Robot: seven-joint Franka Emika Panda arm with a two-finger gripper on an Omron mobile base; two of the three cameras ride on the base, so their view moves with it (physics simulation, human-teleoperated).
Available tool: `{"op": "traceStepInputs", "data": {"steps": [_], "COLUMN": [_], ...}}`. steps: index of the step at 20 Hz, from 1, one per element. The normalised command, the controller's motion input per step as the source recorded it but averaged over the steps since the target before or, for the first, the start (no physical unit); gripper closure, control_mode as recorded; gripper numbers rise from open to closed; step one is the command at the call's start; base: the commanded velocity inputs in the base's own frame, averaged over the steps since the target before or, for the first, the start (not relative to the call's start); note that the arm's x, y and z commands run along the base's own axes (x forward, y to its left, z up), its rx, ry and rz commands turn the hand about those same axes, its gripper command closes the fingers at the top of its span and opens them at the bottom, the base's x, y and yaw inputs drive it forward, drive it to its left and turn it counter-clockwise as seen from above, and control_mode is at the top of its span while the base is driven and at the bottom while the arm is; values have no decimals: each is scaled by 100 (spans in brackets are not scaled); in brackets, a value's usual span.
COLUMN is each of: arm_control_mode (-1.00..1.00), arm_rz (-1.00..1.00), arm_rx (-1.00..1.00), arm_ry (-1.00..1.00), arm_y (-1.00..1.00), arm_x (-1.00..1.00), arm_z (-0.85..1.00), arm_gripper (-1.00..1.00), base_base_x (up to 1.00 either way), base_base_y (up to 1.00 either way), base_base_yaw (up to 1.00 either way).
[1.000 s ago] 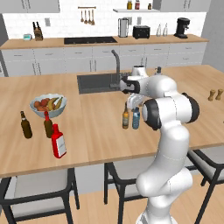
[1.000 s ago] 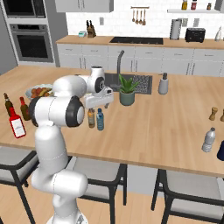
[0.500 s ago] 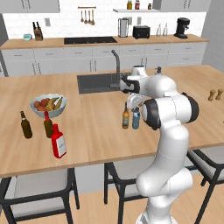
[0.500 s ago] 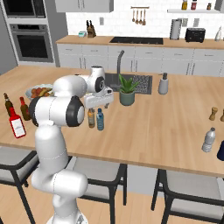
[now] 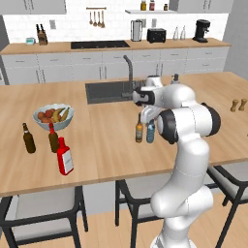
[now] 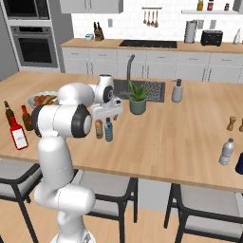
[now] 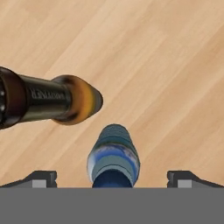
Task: Move the plastic bottles in the middle to the plastics group, and the glass bottles in the middle to the glass group.
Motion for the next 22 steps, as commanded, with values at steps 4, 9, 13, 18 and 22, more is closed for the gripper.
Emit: {"op": "traceStepInputs", "data": {"steps": [4,9,13,18,22], "arm_control_mode": [-100,-100,-100,-100,-100], "arm_rz": [0,0,0,0,-1], "arm_rx": [0,0,0,0,0], "arm_ry": [0,0,0,0,0], "arm_y": [0,0,0,-24,-59], "arm_x": [-1,-2,0,-2,-20], "arm_z": [-17,-3,0,26,53], "arm_gripper": [100,100,100,100,100], "base_base_x": [0,0,0,0,0], "base_base_y": [0,0,0,0,0], "base_base_yaw": [0,0,0,0,0]}}
